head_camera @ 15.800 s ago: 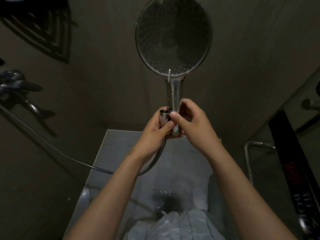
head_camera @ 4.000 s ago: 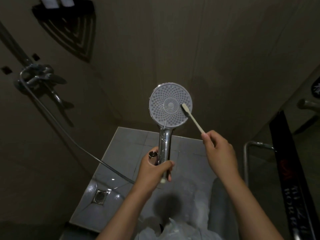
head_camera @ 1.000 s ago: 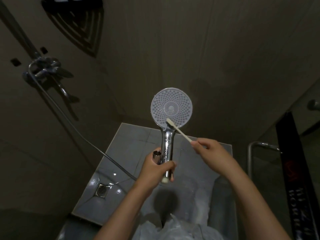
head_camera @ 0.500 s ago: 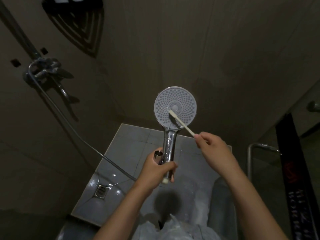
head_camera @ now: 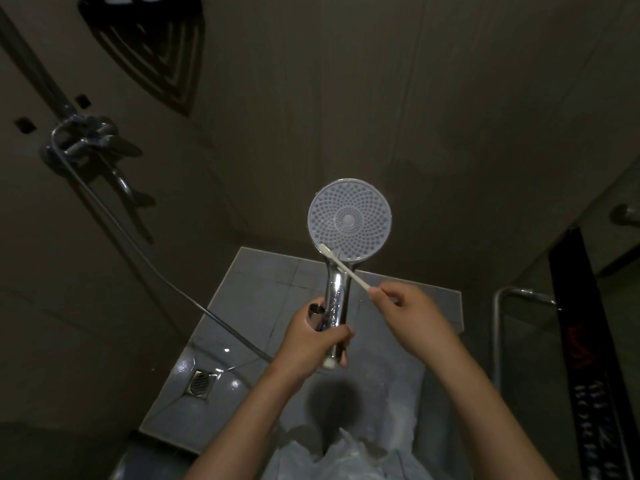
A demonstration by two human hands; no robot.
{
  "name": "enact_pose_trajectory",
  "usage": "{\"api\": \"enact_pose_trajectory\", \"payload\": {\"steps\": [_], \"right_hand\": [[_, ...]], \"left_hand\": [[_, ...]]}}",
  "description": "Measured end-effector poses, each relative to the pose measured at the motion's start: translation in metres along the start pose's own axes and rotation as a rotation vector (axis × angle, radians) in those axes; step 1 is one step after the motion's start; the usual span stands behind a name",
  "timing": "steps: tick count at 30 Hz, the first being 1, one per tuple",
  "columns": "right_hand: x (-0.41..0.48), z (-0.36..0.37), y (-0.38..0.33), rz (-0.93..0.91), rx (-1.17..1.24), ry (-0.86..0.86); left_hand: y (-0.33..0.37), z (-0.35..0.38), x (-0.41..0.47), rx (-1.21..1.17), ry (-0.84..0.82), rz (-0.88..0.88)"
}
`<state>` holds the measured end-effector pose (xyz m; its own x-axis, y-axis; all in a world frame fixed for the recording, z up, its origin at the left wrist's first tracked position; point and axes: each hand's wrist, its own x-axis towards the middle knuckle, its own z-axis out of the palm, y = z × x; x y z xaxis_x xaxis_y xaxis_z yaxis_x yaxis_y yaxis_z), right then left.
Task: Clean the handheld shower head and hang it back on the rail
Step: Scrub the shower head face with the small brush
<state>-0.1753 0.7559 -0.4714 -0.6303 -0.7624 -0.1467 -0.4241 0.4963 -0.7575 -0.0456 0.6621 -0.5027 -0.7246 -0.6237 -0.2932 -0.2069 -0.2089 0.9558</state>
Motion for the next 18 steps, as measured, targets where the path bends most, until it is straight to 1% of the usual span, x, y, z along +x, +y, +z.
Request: {"api": "enact_pose_trajectory", "payload": {"steps": [4, 8, 11, 18], "right_hand": [[-0.0036, -0.0041, -0.0059, -0.03, 0.005, 0.01], [-0.001, -0.0089, -0.007, -0.016, 0.111, 0.14], [0.0007, -0.0079, -0.0042, 0.004, 0.084, 0.195], [0.0045, -0.0016, -0.0005, 0.016, 0.053, 0.152]], "left_hand": [[0.0009, -0.0006, 0.0, 0.002, 0.025, 0.002], [-0.0031, -0.0011, 0.0032, -0.008, 0.03, 0.003], [-0.0034, -0.0006, 0.0027, -0.015, 0.004, 0.01], [-0.0025, 0.0004, 0.0013, 0.017, -0.044, 0.01]]}}
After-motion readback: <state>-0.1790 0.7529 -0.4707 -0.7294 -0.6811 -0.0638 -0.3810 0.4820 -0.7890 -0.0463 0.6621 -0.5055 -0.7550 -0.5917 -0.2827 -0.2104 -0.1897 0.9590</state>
